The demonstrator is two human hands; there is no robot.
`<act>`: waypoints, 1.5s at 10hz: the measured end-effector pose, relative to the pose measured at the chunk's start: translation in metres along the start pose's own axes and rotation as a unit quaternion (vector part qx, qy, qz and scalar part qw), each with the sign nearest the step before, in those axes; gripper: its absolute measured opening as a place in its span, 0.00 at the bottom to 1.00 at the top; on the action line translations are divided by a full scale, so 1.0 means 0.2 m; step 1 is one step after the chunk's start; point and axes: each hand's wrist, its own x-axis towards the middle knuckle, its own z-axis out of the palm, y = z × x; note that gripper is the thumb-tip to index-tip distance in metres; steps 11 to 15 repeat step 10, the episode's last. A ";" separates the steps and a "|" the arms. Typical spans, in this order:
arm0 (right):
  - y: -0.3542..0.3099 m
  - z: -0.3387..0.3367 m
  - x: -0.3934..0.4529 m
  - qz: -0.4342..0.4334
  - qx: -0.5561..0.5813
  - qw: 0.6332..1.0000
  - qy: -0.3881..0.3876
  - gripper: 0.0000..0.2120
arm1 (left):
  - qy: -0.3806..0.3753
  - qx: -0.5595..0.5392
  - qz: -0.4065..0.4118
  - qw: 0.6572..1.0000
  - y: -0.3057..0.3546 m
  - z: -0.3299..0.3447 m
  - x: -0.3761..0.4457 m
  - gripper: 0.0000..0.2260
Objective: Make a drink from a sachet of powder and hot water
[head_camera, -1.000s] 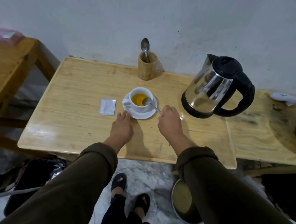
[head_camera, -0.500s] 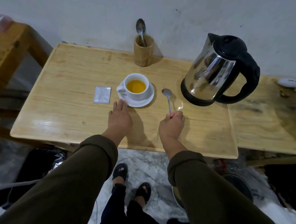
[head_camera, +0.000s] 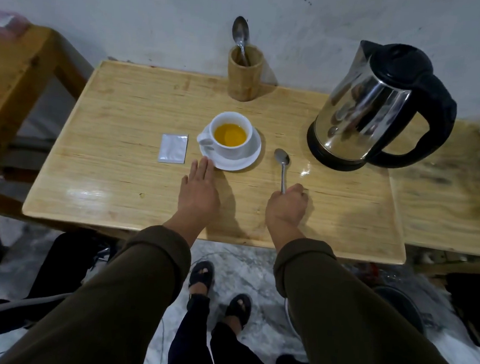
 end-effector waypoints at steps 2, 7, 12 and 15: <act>-0.01 0.02 0.02 0.007 -0.015 1.000 -0.002 0.14 | 0.004 -0.011 0.000 1.000 0.00 0.00 -0.01 0.28; -0.04 -0.03 0.01 0.005 -0.029 1.000 0.002 0.19 | -0.011 -0.011 -0.009 1.000 0.00 -0.04 -0.01 0.28; -0.16 -0.18 -0.13 -0.073 0.026 0.996 0.037 0.16 | -0.025 -0.100 -0.009 0.995 -0.01 -0.21 -0.14 0.27; -0.16 -0.18 -0.13 -0.073 0.026 0.996 0.037 0.16 | -0.025 -0.100 -0.009 0.995 -0.01 -0.21 -0.14 0.27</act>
